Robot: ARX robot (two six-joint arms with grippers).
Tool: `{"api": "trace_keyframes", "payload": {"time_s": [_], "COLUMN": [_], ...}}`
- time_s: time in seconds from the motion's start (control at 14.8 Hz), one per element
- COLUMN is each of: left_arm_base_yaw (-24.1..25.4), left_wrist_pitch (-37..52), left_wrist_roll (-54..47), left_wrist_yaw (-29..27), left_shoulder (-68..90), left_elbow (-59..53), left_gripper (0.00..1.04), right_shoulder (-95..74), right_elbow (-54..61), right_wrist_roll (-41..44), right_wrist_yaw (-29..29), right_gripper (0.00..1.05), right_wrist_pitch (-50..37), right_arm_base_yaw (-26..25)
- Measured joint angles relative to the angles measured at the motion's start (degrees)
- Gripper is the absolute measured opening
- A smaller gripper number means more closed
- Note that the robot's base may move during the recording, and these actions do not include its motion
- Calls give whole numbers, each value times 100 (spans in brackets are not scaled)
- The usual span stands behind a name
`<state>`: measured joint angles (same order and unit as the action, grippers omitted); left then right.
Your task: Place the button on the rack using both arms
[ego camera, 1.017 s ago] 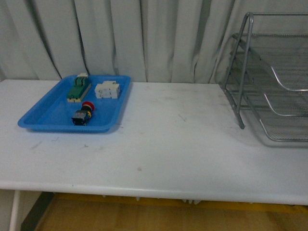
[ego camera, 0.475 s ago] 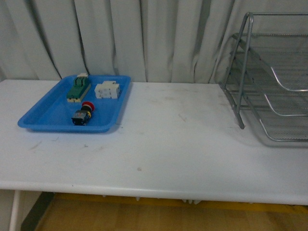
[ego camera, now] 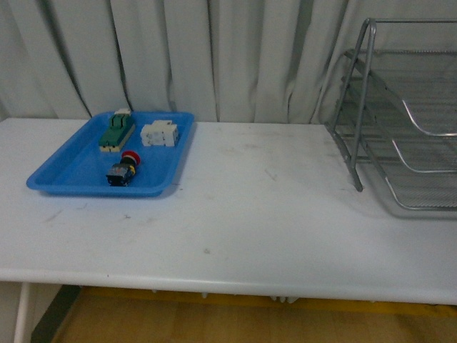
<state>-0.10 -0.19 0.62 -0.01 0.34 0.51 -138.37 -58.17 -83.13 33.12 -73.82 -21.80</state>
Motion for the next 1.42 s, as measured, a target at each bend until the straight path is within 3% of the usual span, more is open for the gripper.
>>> {"api": "trace_keyframes", "payload": {"time_s": [1.42], "left_arm_base_yaw": [0], "left_wrist_pitch": [0], "left_wrist_roll": [0], "left_wrist_yaw": [0], "left_shoulder": [0], "left_elbow": [0], "left_gripper": [98], "right_shoulder": [1008], "right_elbow": [2068], "right_wrist_roll": [-96], "right_wrist_yaw": [-289], "right_gripper": [4], "right_wrist_pitch": [-125], "right_arm_base_yaw": [-39]}}
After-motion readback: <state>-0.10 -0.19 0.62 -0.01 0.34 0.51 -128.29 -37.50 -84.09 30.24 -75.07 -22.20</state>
